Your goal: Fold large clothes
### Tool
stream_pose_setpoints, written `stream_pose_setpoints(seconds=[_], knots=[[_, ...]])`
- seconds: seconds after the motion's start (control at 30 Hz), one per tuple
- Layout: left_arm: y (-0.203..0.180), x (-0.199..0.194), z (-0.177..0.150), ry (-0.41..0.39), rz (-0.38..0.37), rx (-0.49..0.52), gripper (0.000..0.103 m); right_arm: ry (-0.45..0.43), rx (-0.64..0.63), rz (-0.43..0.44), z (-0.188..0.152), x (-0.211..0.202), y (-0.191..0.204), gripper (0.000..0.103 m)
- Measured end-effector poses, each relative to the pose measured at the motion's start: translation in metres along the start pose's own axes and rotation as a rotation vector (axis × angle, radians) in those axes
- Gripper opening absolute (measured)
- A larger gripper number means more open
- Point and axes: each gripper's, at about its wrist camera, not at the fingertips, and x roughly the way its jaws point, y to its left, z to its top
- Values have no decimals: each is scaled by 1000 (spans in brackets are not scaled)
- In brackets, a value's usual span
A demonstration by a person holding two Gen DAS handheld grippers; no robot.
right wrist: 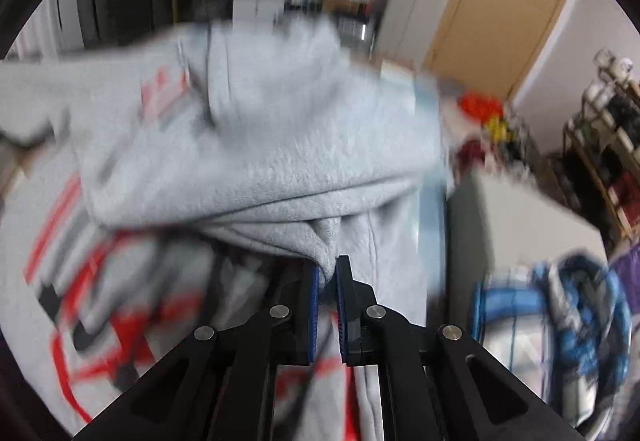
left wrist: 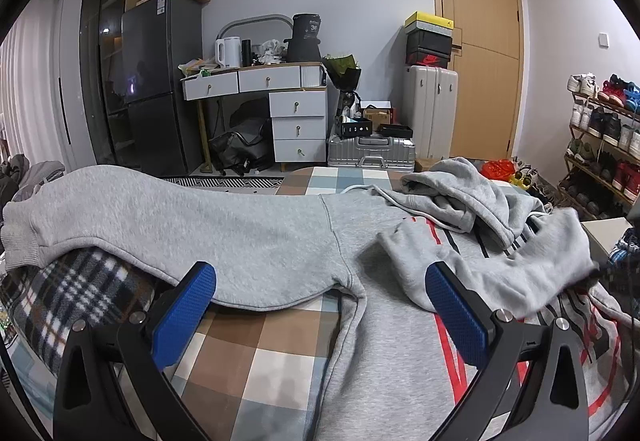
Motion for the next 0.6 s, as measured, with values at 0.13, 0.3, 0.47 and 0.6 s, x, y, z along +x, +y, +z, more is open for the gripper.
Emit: stream_pose_setpoints(seconds=[0.13, 0.3, 0.47, 0.6], knots=[[-2, 3, -1, 13, 2, 6, 102, 132, -66, -51, -2, 14, 19, 27], [7, -3, 1, 8, -11, -33, 102, -77, -2, 129, 24, -42, 28, 89], [11, -5, 5, -6, -21, -65, 102, -124, 77, 389, 75, -54, 74, 93], [16, -5, 5, -9, -24, -74, 102, -93, 85, 498, 126, -14, 131, 93]])
